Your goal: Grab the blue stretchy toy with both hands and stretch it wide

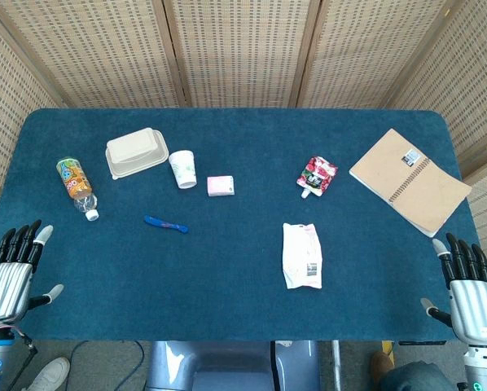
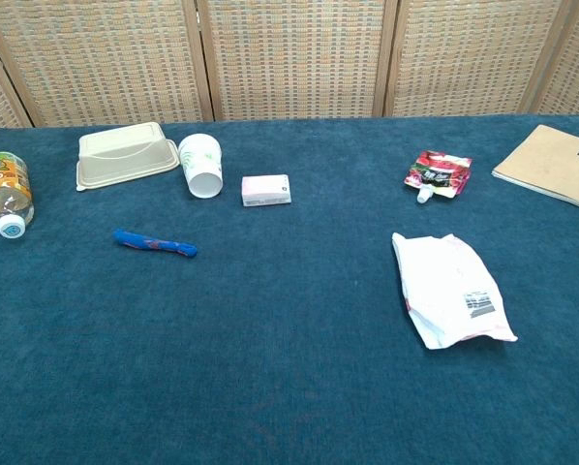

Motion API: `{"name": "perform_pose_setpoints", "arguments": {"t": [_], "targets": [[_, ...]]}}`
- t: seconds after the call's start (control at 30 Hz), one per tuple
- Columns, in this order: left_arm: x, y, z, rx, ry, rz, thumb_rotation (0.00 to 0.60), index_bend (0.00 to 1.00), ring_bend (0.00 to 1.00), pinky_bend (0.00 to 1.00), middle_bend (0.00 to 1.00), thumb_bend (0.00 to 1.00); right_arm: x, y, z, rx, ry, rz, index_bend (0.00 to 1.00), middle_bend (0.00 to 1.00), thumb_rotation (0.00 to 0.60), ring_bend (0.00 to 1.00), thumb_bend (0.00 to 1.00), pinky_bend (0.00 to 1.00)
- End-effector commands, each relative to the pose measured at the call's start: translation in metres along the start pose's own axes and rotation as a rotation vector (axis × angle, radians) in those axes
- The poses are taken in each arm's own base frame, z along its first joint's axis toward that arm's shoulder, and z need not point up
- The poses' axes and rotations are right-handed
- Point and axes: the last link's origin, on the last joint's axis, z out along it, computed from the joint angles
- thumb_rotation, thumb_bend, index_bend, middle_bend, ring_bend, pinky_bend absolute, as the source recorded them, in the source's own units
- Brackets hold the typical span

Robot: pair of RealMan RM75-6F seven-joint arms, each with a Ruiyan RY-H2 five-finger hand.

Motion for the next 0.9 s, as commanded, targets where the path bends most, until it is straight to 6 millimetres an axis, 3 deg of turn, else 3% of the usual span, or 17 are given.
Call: {"name": "perform_pose_setpoints", "arguments": {"t": [0.03, 0.23, 0.37, 0.4, 0.63, 0.73, 0.9], "targets": [[-0.001, 0.0, 0.001, 0.001, -0.001, 0.002, 0.6, 0.0, 0.0, 0.0, 0.0, 0.0, 0.0, 0.0, 0.0, 0.0, 0.0, 0.002, 0.0, 0.0, 0.6, 0.0, 0.0, 0.0], [-0.002, 0.002, 0.012, 0.001, -0.002, 0.0, 0.6, 0.0, 0.0, 0.0, 0.0, 0.0, 0.0, 0.0, 0.0, -0.002, -0.002, 0.007, 0.0, 0.0, 0.6, 0.0, 0.0, 0.0], [-0.005, 0.007, 0.051, -0.019, 0.018, 0.021, 0.6, 0.0, 0.0, 0.0, 0.0, 0.0, 0.0, 0.001, 0.001, -0.005, -0.003, 0.007, 0.0, 0.0, 0.6, 0.0, 0.0, 0.0], [-0.006, 0.013, 0.071, -0.054, 0.032, 0.021, 0.6, 0.01, 0.0, 0.0, 0.0, 0.0, 0.0, 0.001, 0.002, -0.006, -0.004, 0.007, 0.0, 0.0, 0.6, 0.0, 0.0, 0.0], [-0.028, 0.036, 0.145, -0.209, -0.021, 0.059, 0.6, 0.38, 0.0, 0.0, 0.0, 0.05, -0.002, 0.003, 0.006, -0.026, -0.011, -0.005, 0.0, 0.0, 0.6, 0.0, 0.0, 0.0], [-0.048, 0.046, 0.172, -0.234, -0.099, 0.087, 0.6, 0.43, 0.0, 0.0, 0.0, 0.11, -0.005, 0.003, 0.007, -0.033, -0.02, -0.013, 0.0, 0.0, 0.6, 0.0, 0.0, 0.0], [-0.072, 0.057, 0.191, -0.255, -0.163, 0.155, 0.6, 0.45, 0.0, 0.0, 0.0, 0.19, -0.01, 0.004, 0.009, -0.037, -0.045, -0.017, 0.0, 0.0, 0.6, 0.0, 0.0, 0.0]]}}
